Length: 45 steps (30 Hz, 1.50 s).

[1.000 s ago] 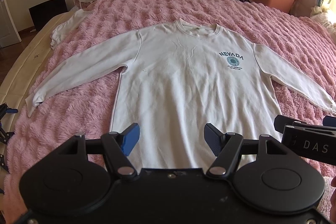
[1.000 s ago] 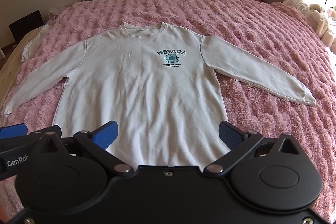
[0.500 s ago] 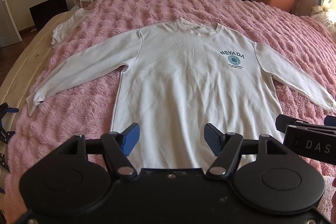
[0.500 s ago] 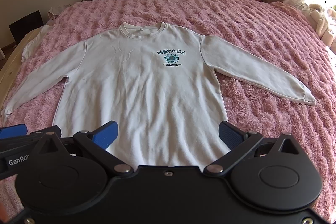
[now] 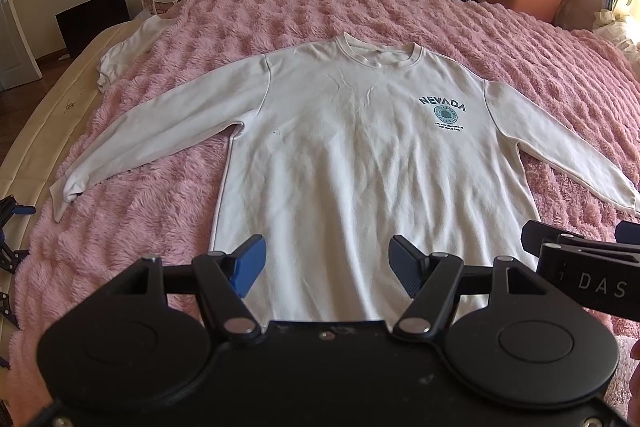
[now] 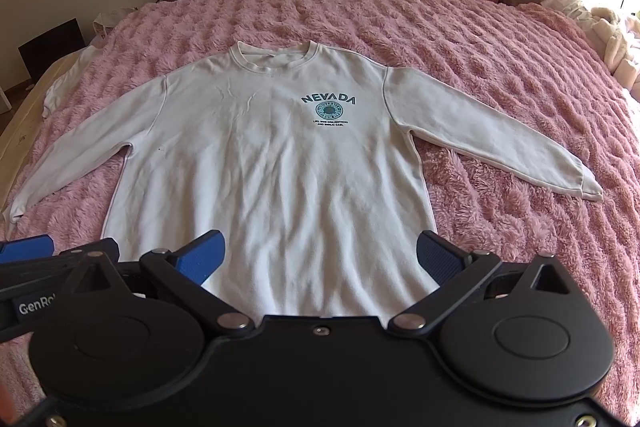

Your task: Fold small clothes

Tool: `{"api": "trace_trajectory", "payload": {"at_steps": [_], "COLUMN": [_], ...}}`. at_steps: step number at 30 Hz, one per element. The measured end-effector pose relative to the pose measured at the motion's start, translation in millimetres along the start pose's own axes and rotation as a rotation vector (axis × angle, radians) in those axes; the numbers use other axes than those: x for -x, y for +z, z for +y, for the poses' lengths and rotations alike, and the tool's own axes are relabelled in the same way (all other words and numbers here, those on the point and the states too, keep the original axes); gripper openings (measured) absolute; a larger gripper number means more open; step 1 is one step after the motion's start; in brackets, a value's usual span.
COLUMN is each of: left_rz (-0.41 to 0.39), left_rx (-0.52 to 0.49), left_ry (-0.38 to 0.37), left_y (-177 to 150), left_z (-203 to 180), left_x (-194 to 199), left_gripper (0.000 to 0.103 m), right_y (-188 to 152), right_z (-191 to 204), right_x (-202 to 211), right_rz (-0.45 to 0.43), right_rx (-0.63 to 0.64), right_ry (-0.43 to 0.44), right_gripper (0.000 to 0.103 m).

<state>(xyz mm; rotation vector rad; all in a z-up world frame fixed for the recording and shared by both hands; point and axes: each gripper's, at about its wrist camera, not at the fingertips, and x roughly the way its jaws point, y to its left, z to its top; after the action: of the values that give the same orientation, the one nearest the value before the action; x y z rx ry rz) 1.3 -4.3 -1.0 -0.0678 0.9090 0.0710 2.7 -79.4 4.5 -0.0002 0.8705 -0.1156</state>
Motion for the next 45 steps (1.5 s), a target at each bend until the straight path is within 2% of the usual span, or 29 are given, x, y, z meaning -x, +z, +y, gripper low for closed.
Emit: {"api": "trace_trajectory", "payload": {"at_steps": [13, 19, 24, 28, 32, 35, 40, 41, 42, 43, 45], "left_rz": [0.008, 0.002, -0.013, -0.001, 0.004, 0.008, 0.014, 0.017, 0.022, 0.025, 0.028], "left_rx": [-0.007, -0.014, -0.018, -0.031, -0.015, -0.018, -0.039, -0.042, -0.047, -0.054, -0.065], "left_ry": [-0.004, -0.031, -0.128, -0.216, -0.351, -0.433, -0.482, -0.494, -0.508, -0.520, -0.538], "left_y": [0.5, 1.0, 3.7, 12.2, 22.5, 32.6, 52.4, 56.0, 61.2, 66.7, 75.0], "left_z": [-2.0, -3.6, -8.1, -23.8, -40.0, -62.8, -110.2, -117.6, -129.3, -141.0, -159.9], "left_x": [-4.2, -7.9, -20.7, -42.8, -64.7, -85.3, -124.1, -130.7, -141.1, -152.8, -170.2], "left_gripper": [0.072, 0.072, 0.072, 0.072, 0.072, 0.072, 0.072, 0.072, 0.072, 0.072, 0.072], "right_y": [-0.5, -0.2, -5.3, -15.6, -15.1, -13.3, -13.3, -13.9, -14.2, -14.4, -16.2], "right_z": [1.3, -5.1, -16.4, -42.6, -85.1, -121.9, -184.2, -195.4, -207.3, -225.2, -253.0], "right_x": [-3.5, -5.4, -4.9, -6.2, -16.2, -28.5, -51.3, -55.2, -59.7, -66.0, -76.4], "right_rz": [0.006, -0.013, -0.103, -0.250, -0.270, -0.262, -0.265, -0.275, -0.277, -0.278, -0.283], "right_rx": [-0.002, -0.021, -0.008, 0.000, -0.090, -0.149, -0.206, -0.215, -0.230, -0.260, -0.311], "right_ry": [-0.002, -0.003, 0.006, 0.046, 0.026, -0.047, -0.192, -0.212, -0.241, -0.269, -0.283], "right_gripper": [0.103, 0.103, 0.103, 0.103, 0.103, 0.103, 0.102, 0.099, 0.090, 0.072, 0.051]}}
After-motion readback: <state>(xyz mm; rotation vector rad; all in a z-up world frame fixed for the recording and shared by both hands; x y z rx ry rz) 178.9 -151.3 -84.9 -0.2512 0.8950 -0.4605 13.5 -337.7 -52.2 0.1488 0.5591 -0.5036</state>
